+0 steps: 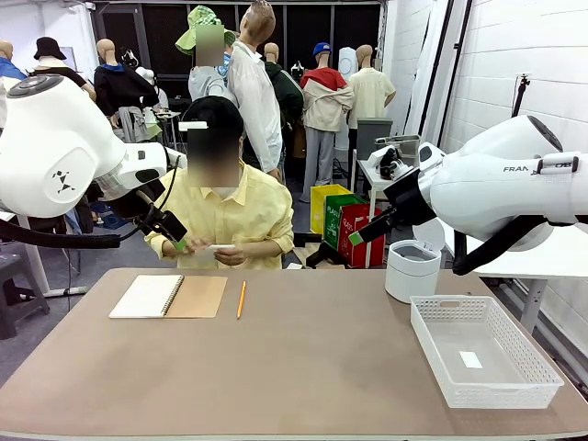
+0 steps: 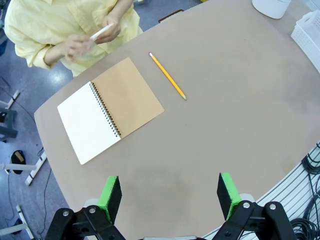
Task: Sort the paper based on its condition.
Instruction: If a person hands you a paper, place it in the Organizing basket , and if it's crumpled, put it in the Trash can.
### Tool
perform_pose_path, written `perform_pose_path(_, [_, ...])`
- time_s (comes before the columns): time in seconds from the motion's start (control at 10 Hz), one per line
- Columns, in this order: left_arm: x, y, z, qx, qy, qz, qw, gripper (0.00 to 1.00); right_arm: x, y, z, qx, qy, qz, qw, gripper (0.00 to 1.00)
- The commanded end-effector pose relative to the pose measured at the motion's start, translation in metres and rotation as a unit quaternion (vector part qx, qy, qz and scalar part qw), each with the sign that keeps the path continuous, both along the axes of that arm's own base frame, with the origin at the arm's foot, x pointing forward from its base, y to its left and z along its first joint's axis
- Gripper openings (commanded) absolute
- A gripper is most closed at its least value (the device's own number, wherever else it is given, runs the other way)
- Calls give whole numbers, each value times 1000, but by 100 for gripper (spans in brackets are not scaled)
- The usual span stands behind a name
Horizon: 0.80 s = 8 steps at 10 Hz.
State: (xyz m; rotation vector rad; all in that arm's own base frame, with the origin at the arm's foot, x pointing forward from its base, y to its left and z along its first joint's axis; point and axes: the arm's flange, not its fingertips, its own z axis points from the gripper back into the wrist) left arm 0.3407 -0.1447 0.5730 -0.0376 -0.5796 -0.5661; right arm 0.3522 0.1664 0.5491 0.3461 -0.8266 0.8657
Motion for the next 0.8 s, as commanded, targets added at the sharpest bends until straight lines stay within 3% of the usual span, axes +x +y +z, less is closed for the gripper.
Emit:
perform_pose_path(0.0, [1,1,-2,0,-5,-4,1000,100,-1,0,-1,1,4,1,1000,100])
perform_pose_path(0.7, [1,1,-2,0,-5,-4,1000,100,-1,0,-1,1,4,1,1000,100])
